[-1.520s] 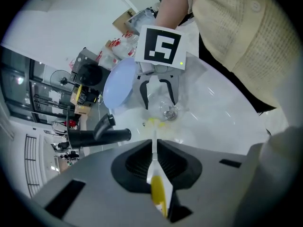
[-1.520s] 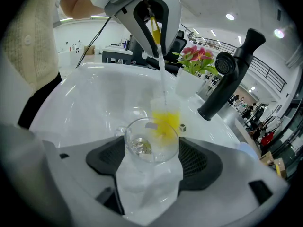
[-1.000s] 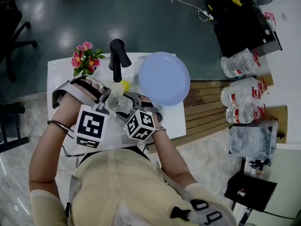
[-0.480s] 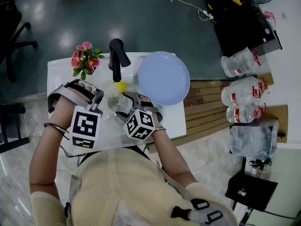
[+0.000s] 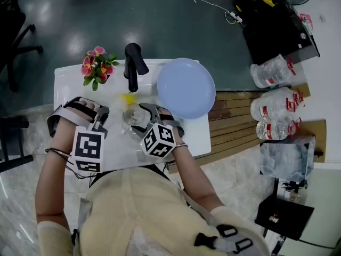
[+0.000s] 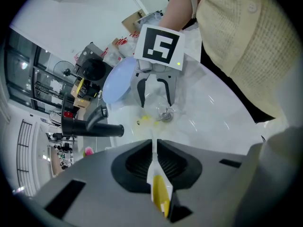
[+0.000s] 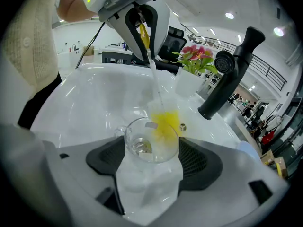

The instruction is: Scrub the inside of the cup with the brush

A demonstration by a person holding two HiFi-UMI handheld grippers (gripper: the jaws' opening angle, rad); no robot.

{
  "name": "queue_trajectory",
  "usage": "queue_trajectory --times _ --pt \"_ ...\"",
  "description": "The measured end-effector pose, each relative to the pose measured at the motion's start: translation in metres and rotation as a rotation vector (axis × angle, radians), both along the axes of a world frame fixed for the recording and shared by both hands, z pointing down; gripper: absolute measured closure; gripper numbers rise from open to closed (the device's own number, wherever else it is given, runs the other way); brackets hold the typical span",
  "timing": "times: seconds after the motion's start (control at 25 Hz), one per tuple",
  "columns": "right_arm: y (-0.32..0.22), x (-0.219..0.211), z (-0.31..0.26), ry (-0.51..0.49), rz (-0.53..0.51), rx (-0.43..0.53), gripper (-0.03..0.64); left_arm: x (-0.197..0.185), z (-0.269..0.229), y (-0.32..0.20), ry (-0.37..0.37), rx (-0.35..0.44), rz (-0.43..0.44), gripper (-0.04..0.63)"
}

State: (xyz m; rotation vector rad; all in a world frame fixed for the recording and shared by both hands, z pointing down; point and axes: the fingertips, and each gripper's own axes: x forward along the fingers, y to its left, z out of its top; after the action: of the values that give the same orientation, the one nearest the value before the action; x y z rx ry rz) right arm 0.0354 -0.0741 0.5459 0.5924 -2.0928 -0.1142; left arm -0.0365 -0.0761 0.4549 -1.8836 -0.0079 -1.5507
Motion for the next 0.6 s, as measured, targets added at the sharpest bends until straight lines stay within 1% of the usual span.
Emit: queue_trajectory --times 0.24,0.36,0.6 --pt "0.000 0.000 0.001 0.001 0.000 -0.001 0.267 -0.016 0.007 0.011 -0.031 -0.023 -0.021 0.554" --pt "0.000 0.000 0.001 0.002 0.000 0.000 0.267 -0.017 0.009 0.023 -0.036 -0.047 -0.018 0.554" --pt "0.000 0.000 0.001 0.004 0.000 0.000 0.267 -0.015 0.005 0.035 -0.048 -0.052 -0.002 0.554"
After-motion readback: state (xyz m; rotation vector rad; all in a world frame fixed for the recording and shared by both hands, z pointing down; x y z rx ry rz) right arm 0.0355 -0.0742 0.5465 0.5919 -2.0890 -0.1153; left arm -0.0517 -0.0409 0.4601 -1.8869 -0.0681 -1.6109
